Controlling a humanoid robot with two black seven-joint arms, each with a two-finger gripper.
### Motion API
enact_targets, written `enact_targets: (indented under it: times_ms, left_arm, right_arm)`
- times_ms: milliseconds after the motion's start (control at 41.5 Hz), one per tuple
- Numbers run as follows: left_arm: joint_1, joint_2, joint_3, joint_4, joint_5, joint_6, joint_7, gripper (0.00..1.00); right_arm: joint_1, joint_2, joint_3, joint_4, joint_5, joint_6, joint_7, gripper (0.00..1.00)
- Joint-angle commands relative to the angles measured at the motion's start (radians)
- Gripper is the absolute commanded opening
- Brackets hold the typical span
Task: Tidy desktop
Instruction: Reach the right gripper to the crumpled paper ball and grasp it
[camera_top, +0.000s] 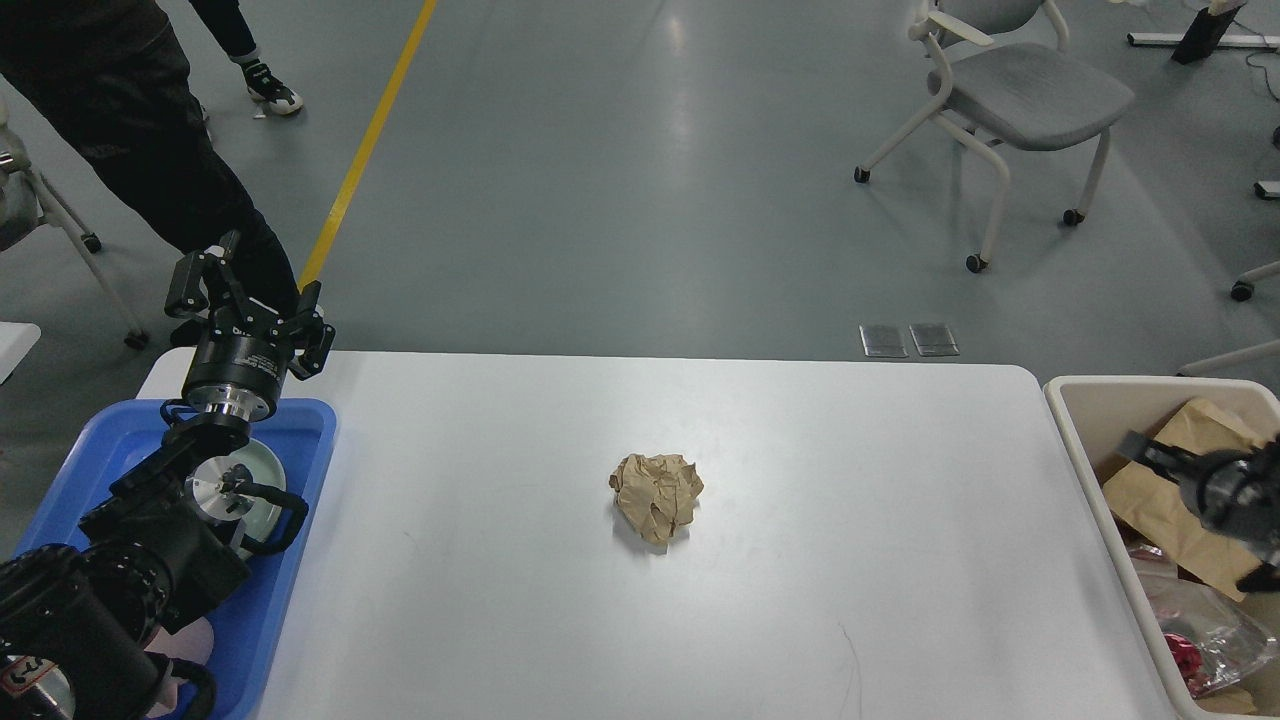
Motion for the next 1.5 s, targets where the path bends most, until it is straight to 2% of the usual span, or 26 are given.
enact_targets:
  times_ms: [0,96,145,386,410,531,603,700,772,989,1230,1327,1471]
  left_arm:
    - [0.0,0.0,0.0,0.0,0.0,0.001,0.0,0.97]
    - [0.0,0.0,0.0,0.0,0.0,0.001,0.0,0.97]
    - [0.0,0.0,-0.001,0.0,0.0,0.001,0.0,0.97]
    - [0.0,0.0,0.0,0.0,0.0,0.001,0.0,0.97]
    - [0.0,0.0,0.0,0.0,0.0,-0.001,0.0,0.97]
    - [0.0,0.0,0.0,0.0,0.0,0.001,0.0,0.97]
    - [0.0,0.0,0.0,0.0,0.0,-0.001,0.0,0.97]
    - [0.0,0.0,-0.001,0.0,0.0,0.001,0.0,0.97]
    - [0.0,0.001,0.0,0.0,0.0,-0.001,0.0,0.97]
    - [0.001,0.0,-0.001,0.0,0.0,-0.001,0.0,0.97]
    - [0.0,0.0,-0.001,0.0,0.0,-0.001,0.0,0.97]
    - [0.0,0.0,-0.001,0.0,0.0,0.001,0.0,0.97]
    - [0.0,0.0,-0.001,0.0,0.0,0.001,0.0,0.97]
  right_arm:
    - [0.194,0.099,-0.045,0.063,0.0,0.102,-0.005,1.0]
    - [0.335,0.19,-0.107,0.105,0.004,0.185,-0.005,1.0]
    - [0.452,0.251,-0.147,0.154,0.02,0.26,-0.005,1.0]
    - [0.788,0.381,-0.164,0.398,0.124,0.555,0.002,1.0]
    - [0.849,0.409,-0.164,0.421,0.139,0.611,0.004,1.0]
    - [0.97,0.472,-0.154,0.445,0.175,0.792,0.006,1.0]
    - [1.021,0.507,-0.137,0.453,0.219,0.856,0.006,1.0]
    - [1.007,0.544,-0.112,0.447,0.279,0.84,0.004,1.0]
    - [0.929,0.558,-0.103,0.427,0.296,0.796,-0.002,1.0]
    - [0.637,0.645,-0.089,0.311,0.319,0.503,-0.007,1.0]
    - [0.484,0.675,-0.083,0.26,0.356,0.44,-0.007,1.0]
    - [0.42,0.694,-0.046,0.188,0.365,0.371,-0.007,1.0]
    - [0.342,0.74,-0.043,0.074,0.368,0.351,-0.007,1.0]
